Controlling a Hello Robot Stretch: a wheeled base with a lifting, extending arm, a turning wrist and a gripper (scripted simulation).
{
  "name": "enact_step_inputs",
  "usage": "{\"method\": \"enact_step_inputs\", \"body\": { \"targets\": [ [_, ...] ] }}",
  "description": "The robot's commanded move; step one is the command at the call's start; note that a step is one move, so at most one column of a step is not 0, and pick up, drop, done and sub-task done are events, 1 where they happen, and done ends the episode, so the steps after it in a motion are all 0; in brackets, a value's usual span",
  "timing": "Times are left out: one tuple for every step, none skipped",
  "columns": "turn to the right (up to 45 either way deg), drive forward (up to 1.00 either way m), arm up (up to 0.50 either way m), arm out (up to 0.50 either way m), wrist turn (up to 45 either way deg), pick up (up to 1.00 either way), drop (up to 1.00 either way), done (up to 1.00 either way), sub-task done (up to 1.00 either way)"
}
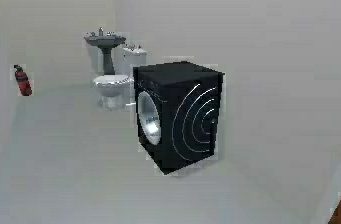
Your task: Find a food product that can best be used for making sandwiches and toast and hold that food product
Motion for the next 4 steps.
{"method": "enact_step_inputs", "body": {
  "targets": [
    [45.0,0.0,0.0,0.0,0.0,0.0,0.0,0.0,0.0],
    [15.0,0.0,0.0,0.0,0.0,0.0,0.0,0.0,0.0],
    [0.0,1.0,0.0,0.0,0.0,0.0,0.0,0.0,0.0],
    [0.0,0.65,0.0,0.0,0.0,0.0,0.0,0.0,0.0]
  ]
}}
